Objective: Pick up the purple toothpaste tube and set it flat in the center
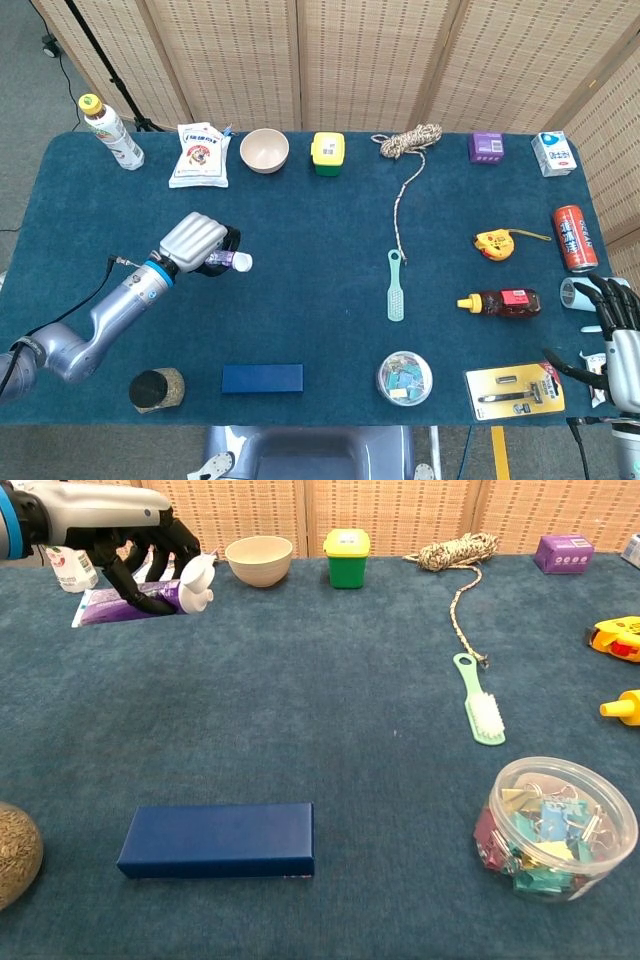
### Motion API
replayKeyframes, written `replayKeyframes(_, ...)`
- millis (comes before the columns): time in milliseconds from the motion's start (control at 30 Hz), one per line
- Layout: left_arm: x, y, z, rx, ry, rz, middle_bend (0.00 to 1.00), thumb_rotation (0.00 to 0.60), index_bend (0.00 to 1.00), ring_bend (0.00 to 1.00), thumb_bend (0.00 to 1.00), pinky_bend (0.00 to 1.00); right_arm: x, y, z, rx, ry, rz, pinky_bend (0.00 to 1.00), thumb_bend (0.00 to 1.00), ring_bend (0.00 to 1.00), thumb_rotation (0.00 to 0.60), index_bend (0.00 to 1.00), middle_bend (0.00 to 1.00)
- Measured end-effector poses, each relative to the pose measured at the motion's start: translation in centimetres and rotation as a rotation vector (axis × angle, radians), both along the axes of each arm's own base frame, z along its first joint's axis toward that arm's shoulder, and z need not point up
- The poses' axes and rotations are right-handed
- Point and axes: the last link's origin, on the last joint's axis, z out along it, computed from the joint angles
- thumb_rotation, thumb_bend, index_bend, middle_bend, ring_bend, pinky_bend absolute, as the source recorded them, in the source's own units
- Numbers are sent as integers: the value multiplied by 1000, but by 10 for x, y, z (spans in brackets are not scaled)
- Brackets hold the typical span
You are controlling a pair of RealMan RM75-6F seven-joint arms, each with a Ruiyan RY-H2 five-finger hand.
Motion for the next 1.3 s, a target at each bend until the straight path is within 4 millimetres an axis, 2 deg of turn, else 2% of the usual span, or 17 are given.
replayKeyframes(233,18,-3,6,-13,-1,-45,557,600,632,593,807,667,13,-19,-3,43,-65,68,64,0,7,600,160,108)
replayKeyframes(567,44,-7,11,-45,15,-115,557,600,632,590,807,667,47,-57,-16,137,-157,224,71,0,8,600,194,131)
replayKeyframes(900,65,-4,10,-66,43,-157,557,600,632,589,806,667,81,-87,-42,229,-176,372,76,0,66,600,365,198)
replayKeyframes(1300,86,3,6,-121,83,-136,557,600,632,590,805,667,110,-109,-83,325,-101,455,67,0,78,600,357,209)
